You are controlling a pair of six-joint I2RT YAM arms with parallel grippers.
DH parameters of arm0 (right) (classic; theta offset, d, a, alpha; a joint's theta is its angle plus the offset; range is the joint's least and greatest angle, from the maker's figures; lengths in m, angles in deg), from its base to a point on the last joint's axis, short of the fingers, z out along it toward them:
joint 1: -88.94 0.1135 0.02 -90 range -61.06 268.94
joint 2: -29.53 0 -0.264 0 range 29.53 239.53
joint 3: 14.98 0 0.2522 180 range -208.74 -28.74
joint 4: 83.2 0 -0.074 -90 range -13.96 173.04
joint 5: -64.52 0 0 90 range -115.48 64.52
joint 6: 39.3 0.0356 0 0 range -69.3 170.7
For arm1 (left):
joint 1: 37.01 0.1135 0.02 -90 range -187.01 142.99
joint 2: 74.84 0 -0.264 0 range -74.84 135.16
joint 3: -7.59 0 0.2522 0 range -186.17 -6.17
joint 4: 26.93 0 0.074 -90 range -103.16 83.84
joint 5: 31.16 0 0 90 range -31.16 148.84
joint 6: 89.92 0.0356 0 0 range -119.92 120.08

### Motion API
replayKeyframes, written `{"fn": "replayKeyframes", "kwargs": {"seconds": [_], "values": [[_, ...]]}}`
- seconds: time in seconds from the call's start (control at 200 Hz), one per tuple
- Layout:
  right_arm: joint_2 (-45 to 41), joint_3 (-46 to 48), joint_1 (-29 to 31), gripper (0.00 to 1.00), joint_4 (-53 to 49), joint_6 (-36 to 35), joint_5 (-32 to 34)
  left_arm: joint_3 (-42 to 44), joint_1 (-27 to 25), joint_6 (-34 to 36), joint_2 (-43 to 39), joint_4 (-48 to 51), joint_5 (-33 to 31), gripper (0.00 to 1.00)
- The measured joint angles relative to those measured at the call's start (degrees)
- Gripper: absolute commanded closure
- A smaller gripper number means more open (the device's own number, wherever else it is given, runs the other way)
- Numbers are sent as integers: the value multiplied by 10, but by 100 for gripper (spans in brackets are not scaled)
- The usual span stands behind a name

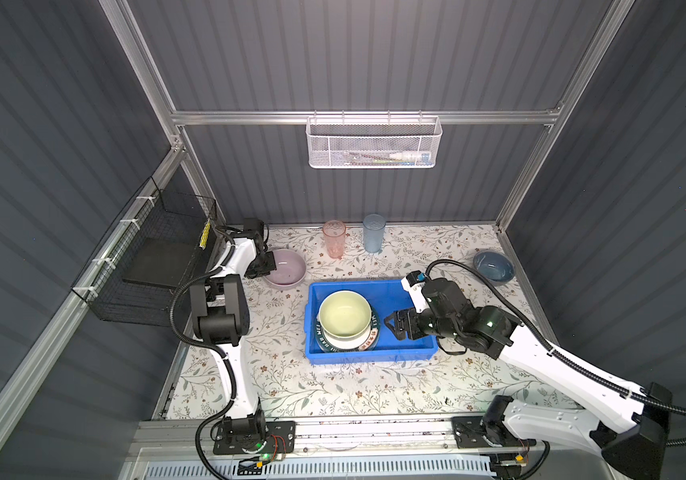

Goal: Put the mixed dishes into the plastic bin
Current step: 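Grasp the pink bowl rim with the left gripper, then lift the pink bowl and carry it over the bin with the left gripper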

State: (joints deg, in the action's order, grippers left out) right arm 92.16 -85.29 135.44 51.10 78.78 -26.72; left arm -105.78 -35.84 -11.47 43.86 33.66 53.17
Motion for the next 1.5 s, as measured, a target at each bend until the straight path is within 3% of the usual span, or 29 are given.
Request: {"fn": "replayKeyframes", "kwargs": {"seconds": [0.505,0.916,1.051,1.291,1.501], "values": [[-18,18,0,12,-8,0,21,0,0,-1,-103,38,92,100],[-47,35,0,10,-9,2,62,-1,-6,11,-191,130,233,100],[-52,37,0,9,-9,2,76,-2,-29,27,-218,168,235,100],[-57,45,-1,9,-9,7,96,3,-138,39,-242,216,214,100],[-64,55,-1,8,-9,16,101,33,-160,36,-289,222,197,100]]}}
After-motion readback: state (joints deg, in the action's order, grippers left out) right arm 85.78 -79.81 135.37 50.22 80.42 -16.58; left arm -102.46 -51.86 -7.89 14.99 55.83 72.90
